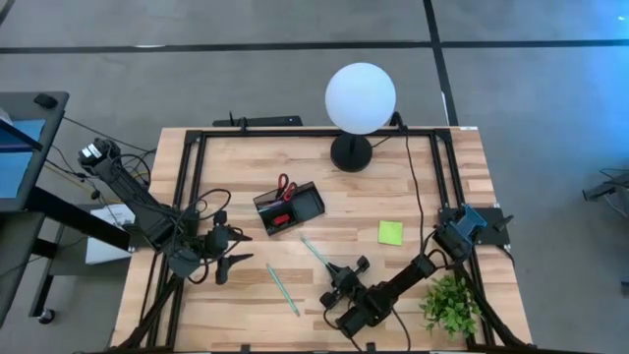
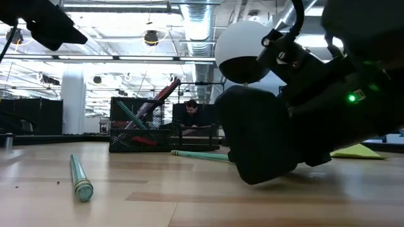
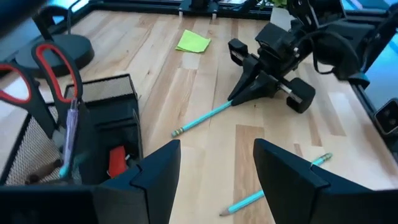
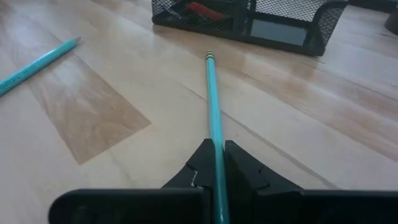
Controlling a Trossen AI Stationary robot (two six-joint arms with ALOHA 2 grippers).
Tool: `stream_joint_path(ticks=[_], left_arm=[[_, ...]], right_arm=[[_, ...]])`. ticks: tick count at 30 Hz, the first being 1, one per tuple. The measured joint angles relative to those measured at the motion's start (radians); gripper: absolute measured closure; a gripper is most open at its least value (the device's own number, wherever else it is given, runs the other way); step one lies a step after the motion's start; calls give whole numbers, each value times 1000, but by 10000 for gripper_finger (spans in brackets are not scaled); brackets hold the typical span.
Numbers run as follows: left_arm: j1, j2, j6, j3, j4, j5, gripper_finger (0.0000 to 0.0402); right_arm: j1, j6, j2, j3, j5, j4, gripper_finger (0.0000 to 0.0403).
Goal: Pick and place office supplies into organizer
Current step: Put the right blue pencil into the black desk organizer
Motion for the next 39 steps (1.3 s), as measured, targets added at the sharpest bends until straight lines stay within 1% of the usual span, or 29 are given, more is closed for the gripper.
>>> stream_joint_path(ticks=[3, 7, 11, 14, 16, 20, 23, 29, 32, 35, 37, 39], left_arm=[[0, 0, 9, 0, 4, -25, 203], [0, 0, -67, 0, 28, -34, 203], [3, 0, -46, 0, 59, -119, 203], [8, 0, -47, 0, 60, -163, 203], [8, 0, -41, 0, 56, -173, 203], [16, 0, -18, 0, 54, -172, 203], [26, 0, -22, 0, 54, -173, 203], [49, 0, 69, 0, 29, -90, 203], [48, 0, 147, 0, 24, -45, 203], [48, 0, 253, 0, 11, -38, 203], [48, 0, 263, 0, 7, -60, 203], [48, -2, 235, 0, 8, -70, 203]], right_arm=[[0, 0, 0, 0, 7, 1, 390], [0, 0, -1, 2, 26, 2, 394], [0, 0, -3, 2, 38, 10, 393], [2, -1, -3, 9, 70, 9, 393], [5, -39, -3, 31, 86, 8, 394], [7, -165, -5, 100, 98, 6, 393], [1, -235, -5, 164, 104, -34, 393], [-30, -240, -5, 333, 101, -260, 393], [-47, -242, -5, 446, 88, -422, 393], [-73, -235, -6, 571, 14, -632, 393], [-96, -220, -6, 652, -60, -776, 393], [-126, -228, -6, 728, -128, -887, 393]])
